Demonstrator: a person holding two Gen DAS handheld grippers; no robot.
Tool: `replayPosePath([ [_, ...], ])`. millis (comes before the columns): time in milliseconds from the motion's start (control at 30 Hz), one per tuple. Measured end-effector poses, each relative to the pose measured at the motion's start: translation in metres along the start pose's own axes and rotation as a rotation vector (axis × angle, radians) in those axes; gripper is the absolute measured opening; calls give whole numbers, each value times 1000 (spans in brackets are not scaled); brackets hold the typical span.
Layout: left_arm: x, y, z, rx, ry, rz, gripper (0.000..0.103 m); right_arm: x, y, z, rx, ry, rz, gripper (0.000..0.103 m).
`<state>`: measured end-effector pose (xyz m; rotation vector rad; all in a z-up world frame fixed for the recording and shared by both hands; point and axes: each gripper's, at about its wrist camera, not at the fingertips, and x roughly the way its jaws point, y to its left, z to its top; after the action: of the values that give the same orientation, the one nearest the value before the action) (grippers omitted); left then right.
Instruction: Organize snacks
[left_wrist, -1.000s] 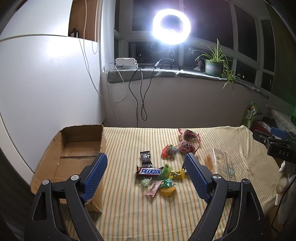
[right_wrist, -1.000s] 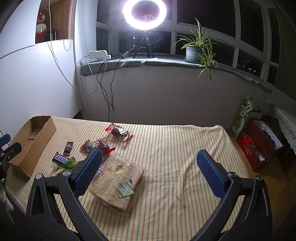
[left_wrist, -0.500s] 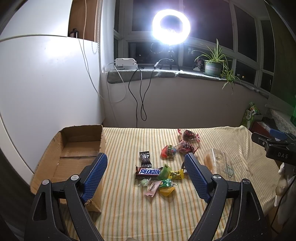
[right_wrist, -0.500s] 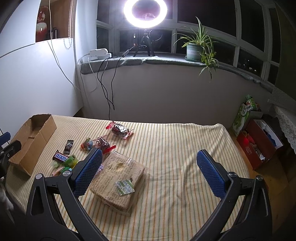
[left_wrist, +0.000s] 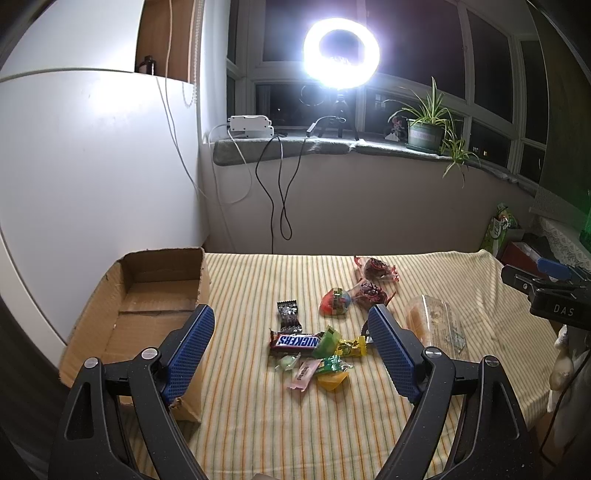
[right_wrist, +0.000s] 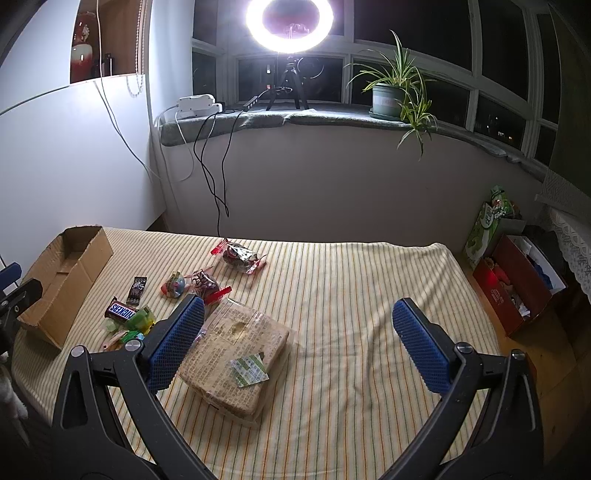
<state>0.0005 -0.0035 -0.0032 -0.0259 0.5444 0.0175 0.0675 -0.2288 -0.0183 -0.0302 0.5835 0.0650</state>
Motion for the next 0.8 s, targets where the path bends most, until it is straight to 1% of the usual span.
replayPosePath([
  [467,1,-2,-2,0,3,-8,85,1,-1,1,0,3,0,103],
  [700,6,-3,-2,4,14,-18,85,9,-2,-7,8,22,7,103],
  [800,9,-4,-2,5,23,-26,85,12,-3,-5,12,34,11,103],
])
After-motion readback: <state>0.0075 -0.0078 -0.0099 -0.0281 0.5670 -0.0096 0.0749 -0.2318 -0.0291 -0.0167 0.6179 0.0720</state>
